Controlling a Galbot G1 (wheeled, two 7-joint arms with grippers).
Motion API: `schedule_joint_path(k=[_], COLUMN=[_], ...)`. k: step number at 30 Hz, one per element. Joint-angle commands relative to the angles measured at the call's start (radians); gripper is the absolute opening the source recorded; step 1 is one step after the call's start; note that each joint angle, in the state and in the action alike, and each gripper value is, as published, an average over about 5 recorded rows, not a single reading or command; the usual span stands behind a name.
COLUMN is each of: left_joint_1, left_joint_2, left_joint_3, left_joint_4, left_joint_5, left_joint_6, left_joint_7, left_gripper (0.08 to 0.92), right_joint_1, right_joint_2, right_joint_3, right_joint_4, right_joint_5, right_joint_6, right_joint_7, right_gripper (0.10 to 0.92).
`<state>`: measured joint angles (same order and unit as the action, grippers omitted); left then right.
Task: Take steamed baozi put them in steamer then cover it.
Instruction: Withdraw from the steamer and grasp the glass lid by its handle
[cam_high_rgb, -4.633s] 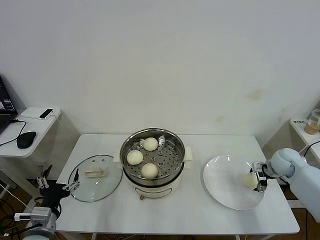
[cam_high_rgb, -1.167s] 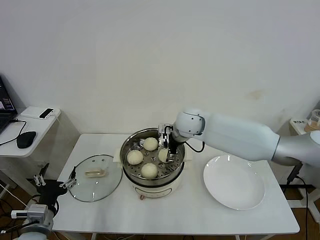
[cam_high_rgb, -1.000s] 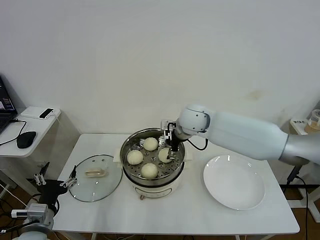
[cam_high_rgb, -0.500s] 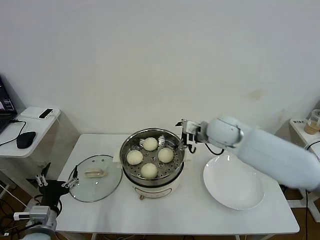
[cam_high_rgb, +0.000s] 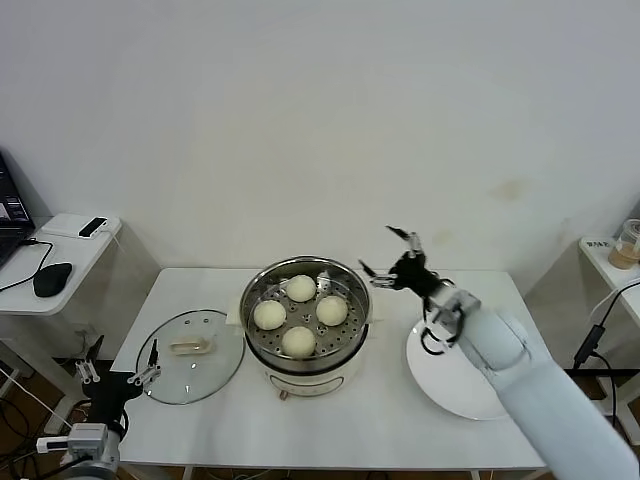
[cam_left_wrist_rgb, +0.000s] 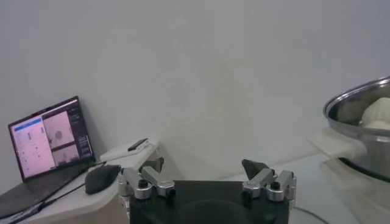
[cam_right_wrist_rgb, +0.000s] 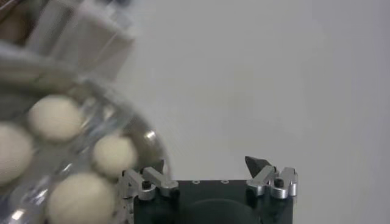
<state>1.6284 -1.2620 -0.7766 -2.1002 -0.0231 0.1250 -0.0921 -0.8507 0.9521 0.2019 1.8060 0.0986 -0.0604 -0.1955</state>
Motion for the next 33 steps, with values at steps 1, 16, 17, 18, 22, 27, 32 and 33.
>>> schedule_joint_path(k=[1,16,17,18,22,27,32,33], left_joint_1=[-0.001,-0.004,-0.018,-0.032,-0.094,-0.154,-0.207,-0.216], left_joint_2=[-0.014,0.146,0.153,0.158,0.173,0.183,0.181,0.181], left_joint_3=[0.02,0.037,0.045,0.051,0.086,0.132,0.162,0.167], left_joint_4=[0.07,0.335,0.364,0.391,0.491,0.549,0.561,0.562], left_joint_5=[0.181,1.127,1.169,1.201,1.29,1.307,1.306,1.305], left_joint_6=[-0.079,-0.218,-0.223,-0.227,-0.245,-0.247,-0.245,-0.244], left_joint_7=[-0.02,-0.072,-0.081,-0.088,-0.113,-0.122,-0.125,-0.125], left_gripper=[0.823,0.823,0.823,0.823,0.823,0.823,0.823,0.823], right_joint_1=[-0.545,-0.702,-0.708,-0.715,-0.73,-0.731,-0.749,-0.754], right_joint_2=[0.358,0.446,0.451,0.457,0.475,0.493,0.511,0.515], right_joint_3=[0.639,0.779,0.778,0.776,0.767,0.756,0.741,0.739], right_joint_4=[0.043,0.062,0.062,0.064,0.077,0.106,0.116,0.12], right_joint_5=[-0.032,0.016,0.018,0.021,0.029,0.05,0.037,0.036], right_joint_6=[0.281,0.17,0.169,0.168,0.159,0.129,0.129,0.126], right_joint_7=[-0.028,-0.001,0.001,0.002,0.004,0.014,0.017,0.02], right_gripper=[0.823,0.823,0.823,0.823,0.823,0.823,0.823,0.823])
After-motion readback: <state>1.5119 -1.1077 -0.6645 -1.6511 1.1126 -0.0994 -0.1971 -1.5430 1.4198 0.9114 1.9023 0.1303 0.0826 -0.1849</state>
